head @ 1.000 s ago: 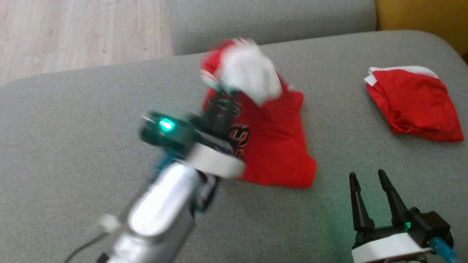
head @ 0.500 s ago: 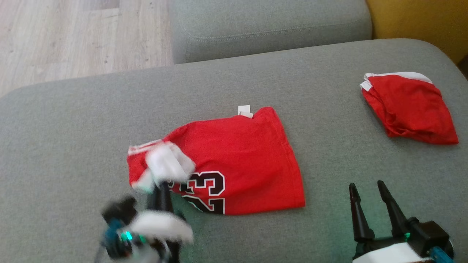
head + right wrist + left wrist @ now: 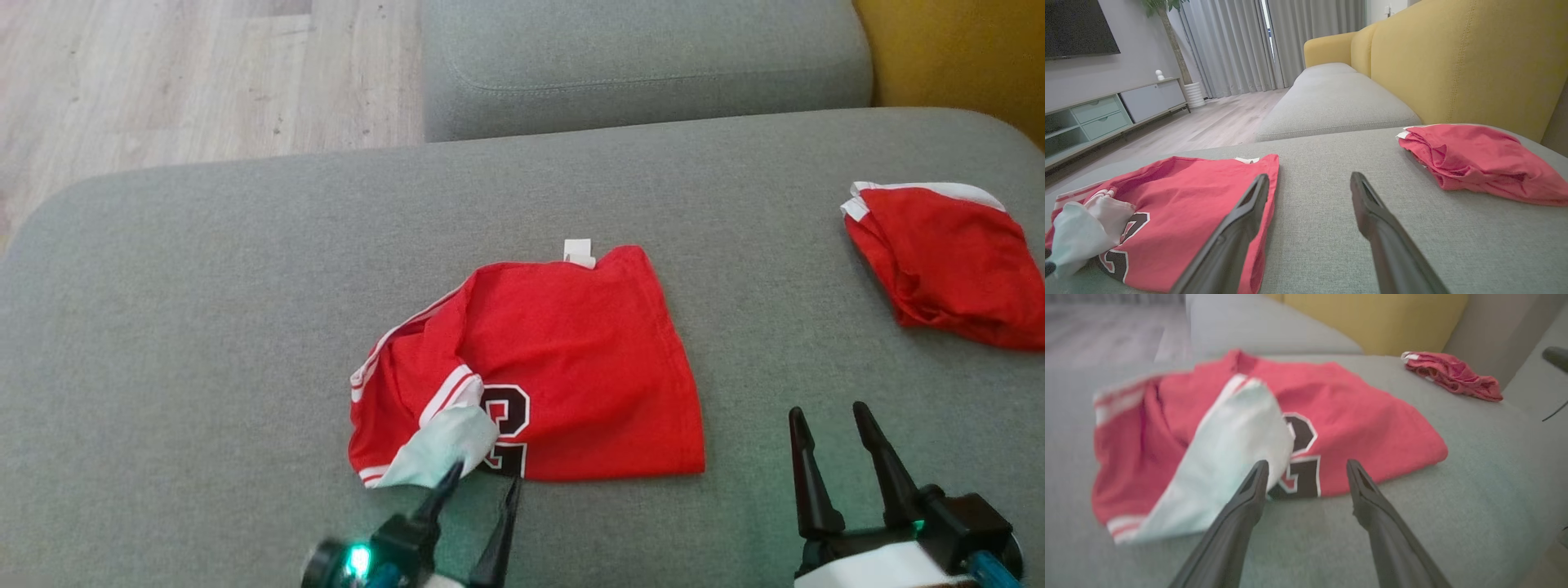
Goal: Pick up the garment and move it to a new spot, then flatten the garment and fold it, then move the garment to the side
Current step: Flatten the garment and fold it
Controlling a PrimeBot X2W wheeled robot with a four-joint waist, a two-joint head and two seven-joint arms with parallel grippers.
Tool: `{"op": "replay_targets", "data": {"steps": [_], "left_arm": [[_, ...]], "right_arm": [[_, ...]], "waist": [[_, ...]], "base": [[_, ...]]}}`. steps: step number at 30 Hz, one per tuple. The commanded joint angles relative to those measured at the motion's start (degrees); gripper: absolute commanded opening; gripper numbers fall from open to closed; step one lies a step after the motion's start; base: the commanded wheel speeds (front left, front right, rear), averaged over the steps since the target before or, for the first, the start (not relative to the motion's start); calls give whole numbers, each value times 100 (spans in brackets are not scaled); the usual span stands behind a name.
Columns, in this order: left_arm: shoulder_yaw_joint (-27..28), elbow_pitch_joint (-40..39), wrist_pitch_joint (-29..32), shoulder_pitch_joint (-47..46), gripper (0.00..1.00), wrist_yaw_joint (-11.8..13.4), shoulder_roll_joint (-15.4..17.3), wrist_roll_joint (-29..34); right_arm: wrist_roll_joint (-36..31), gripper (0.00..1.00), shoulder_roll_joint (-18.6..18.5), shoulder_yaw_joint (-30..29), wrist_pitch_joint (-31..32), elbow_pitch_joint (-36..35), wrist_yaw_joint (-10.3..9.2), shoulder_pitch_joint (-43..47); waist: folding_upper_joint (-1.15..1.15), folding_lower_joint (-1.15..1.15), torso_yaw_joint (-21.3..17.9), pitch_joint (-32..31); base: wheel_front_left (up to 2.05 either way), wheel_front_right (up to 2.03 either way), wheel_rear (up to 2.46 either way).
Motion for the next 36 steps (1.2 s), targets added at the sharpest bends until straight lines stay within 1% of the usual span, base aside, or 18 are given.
{"op": "replay_targets", "data": {"steps": [1, 3, 6, 9, 11, 15, 16, 17, 18, 20, 21, 22, 23, 24, 27, 30, 33, 36], "left_arm": [[108, -308, -19, -417, 100, 97, 118, 218], [36, -560, 55, -608, 100, 250, 311, 548], [-79, -788, 199, -914, 100, 385, 578, 1002], [-216, -762, 376, -1162, 100, 419, 780, 1351], [-287, -605, 509, -1286, 100, 411, 872, 1494], [-325, -263, 632, -1444, 100, 413, 932, 1584], [-311, -217, 627, -1453, 90, 429, 921, 1566], [-299, -181, 616, -1451, 61, 444, 916, 1550], [-278, -143, 614, -1436, 47, 461, 911, 1518], [-259, -72, 583, -1433, 31, 481, 929, 1498], [-254, -41, 553, -1441, 25, 482, 934, 1491], [-253, -9, 528, -1448, 25, 484, 933, 1485], [-255, 28, 502, -1458, 18, 476, 935, 1478], [-257, 77, 480, -1474, 0, 464, 939, 1473], [-276, 231, 425, -1524, 0, 430, 939, 1464], [-233, 228, 219, -1567, 0, 487, 934, 1460], [-105, 51, -12, -1561, 0, 634, 991, 1438], [128, -281, -170, -1527, 0, 879, 1163, 1415]], "right_arm": [[-32, 100, -33, 140, -62, -196, -4, -54], [-31, 100, -33, 158, -62, -188, -4, -55], [-32, 100, -33, 186, -62, -179, -4, -54], [-35, 100, -33, 231, -62, -160, -4, -72], [-29, 100, -33, 245, -62, -150, -4, -91], [-25, 100, -33, 258, -62, -136, -4, -130], [-23, 100, -33, 244, -62, -138, -4, -135], [-22, 100, -33, 230, -62, -142, -4, -137], [-21, 100, -33, 220, -62, -146, -4, -138], [-24, 100, -33, 212, -62, -152, -4, -142], [-23, 100, -33, 209, -62, -154, -4, -145], [-21, 100, -33, 203, -62, -158, -4, -147], [-20, 100, -33, 197, -62, -161, -4, -148], [-16, 100, -33, 192, -62, -162, -4, -148], [-8, 100, -33, 203, -62, -160, -4, -151], [-22, 100, -33, 199, -62, -169, -4, -174], [-38, 100, -33, 247, -62, -193, -4, -204], [-27, 100, -33, 354, -62, -184, -4, -291]], "waist": [[0, 0, 10, -10], [0, 0, 14, -13], [0, 0, 3, -7], [0, 0, -48, 7], [0, 0, -91, 20], [0, 0, -190, 48], [0, 0, -210, 56], [0, 0, -223, 64], [0, 0, -233, 73], [0, 0, -250, 91], [0, 0, -253, 102], [0, 0, -251, 109], [0, 0, -246, 115], [0, 0, -240, 119], [0, 0, -214, 116], [0, 0, -172, 105], [0, 0, -97, 87], [0, 0, 32, 72]], "base": [[0, 0, 0], [0, 0, 0], [0, 0, 0], [0, 0, 0], [0, 0, 0], [0, 0, 0], [0, 0, 0], [0, 0, 0], [0, 0, 0], [0, 0, 0], [0, 0, 0], [0, 0, 0], [0, 0, 0], [0, 0, 0], [0, 0, 0], [0, 0, 0], [0, 0, 0], [0, 0, 0]]}}
